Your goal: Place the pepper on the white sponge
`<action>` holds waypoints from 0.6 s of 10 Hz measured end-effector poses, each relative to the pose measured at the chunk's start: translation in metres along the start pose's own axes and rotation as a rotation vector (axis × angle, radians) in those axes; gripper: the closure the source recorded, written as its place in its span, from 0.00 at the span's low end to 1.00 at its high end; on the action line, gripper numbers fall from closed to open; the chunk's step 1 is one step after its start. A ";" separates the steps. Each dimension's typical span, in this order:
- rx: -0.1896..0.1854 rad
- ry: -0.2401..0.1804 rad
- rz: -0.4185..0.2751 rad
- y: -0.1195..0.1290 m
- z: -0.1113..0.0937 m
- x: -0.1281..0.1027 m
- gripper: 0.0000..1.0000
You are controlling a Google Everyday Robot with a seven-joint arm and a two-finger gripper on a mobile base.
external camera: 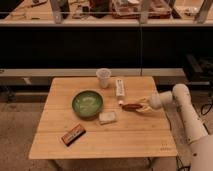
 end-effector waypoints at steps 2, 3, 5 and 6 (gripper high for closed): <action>-0.081 -0.078 -0.099 0.007 0.013 -0.055 0.99; -0.143 -0.099 -0.149 0.016 0.025 -0.077 0.99; -0.252 -0.124 -0.213 0.030 0.052 -0.101 0.99; -0.284 -0.137 -0.225 0.033 0.064 -0.107 0.99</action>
